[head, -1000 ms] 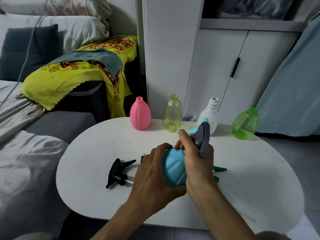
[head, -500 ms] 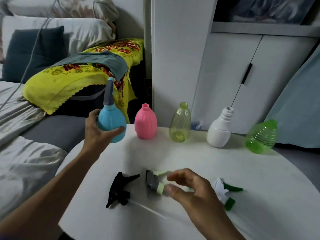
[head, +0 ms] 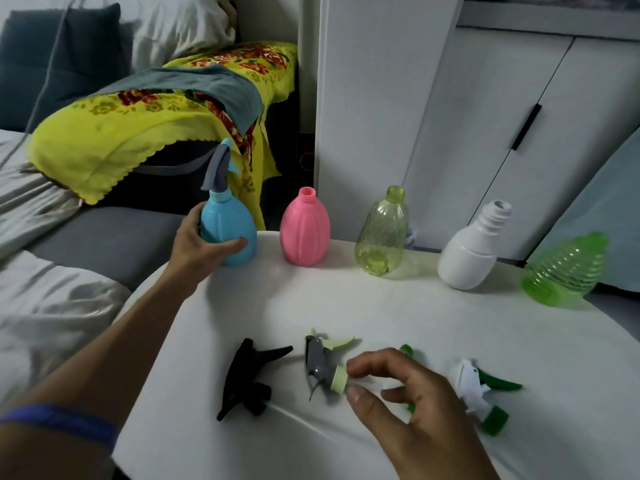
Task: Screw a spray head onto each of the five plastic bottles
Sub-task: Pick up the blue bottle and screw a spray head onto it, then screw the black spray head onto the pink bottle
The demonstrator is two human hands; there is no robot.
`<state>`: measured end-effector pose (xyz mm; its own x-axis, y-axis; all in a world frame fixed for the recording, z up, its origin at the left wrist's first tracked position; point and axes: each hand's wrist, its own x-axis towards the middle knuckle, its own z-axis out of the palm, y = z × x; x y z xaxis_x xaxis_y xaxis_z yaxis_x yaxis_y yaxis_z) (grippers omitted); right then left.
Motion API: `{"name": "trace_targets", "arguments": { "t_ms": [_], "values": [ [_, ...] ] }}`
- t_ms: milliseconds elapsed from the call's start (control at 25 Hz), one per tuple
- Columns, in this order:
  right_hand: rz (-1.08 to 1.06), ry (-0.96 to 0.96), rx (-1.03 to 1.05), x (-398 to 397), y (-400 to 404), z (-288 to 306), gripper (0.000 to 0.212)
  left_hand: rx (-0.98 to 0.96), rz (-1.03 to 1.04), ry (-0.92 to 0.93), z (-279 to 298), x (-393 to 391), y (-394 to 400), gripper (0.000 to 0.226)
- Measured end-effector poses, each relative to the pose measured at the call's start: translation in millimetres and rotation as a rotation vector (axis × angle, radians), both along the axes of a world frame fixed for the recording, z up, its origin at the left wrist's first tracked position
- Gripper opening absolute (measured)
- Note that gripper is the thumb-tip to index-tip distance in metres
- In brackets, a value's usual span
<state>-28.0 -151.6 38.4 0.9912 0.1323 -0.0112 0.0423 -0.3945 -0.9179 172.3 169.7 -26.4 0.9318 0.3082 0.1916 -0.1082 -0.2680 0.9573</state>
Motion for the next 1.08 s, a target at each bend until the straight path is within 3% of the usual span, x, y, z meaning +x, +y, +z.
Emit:
{"name": "trace_targets", "arguments": {
  "t_ms": [80, 160, 240, 360, 480, 560, 680, 760, 800, 920, 1080],
  "values": [
    [0.02, -0.061, -0.039, -1, 1, -6, 0.023, 0.024, 0.002, 0.009, 0, -2, -1, 0.099],
    [0.05, -0.264, -0.275, -4, 8, -10, 0.017, -0.039, 0.021, 0.063, 0, -9, 1, 0.122],
    [0.189, -0.518, -0.574, -7, 25, -18, 0.037, -0.045, 0.07, 0.12, -2, -23, 6, 0.129],
    [0.42, -0.576, -0.929, -13, 61, -40, 0.071, 0.039, 0.16, 0.113, -7, -56, 12, 0.099],
    [0.513, -0.528, -1.145, -21, 82, -48, 0.055, 0.105, 0.396, -0.045, 16, -77, 12, 0.048],
    [0.504, -0.489, -1.156, -25, 85, -51, 0.04, 0.218, 0.487, -0.216, 45, -81, 5, 0.027],
    [0.465, -0.521, -1.053, -28, 80, -47, 0.035, 0.344, 0.348, -0.417, 80, -88, -29, 0.021],
    [0.43, -0.618, -1.001, -28, 73, -41, 0.022, 0.383, 0.199, -0.412, 83, -91, -60, 0.021],
    [0.437, -0.633, -0.936, -28, 68, -40, 0.031, 0.412, 0.148, -0.381, 81, -92, -75, 0.022],
    [0.32, -0.536, -0.473, -28, 44, -22, 0.048, 0.41, 0.115, -0.245, 69, -83, -110, 0.04],
    [0.015, -0.293, 0.146, -10, -7, 14, 0.05, 0.307, 0.167, -0.007, 54, -45, -131, 0.086]
  ]
}}
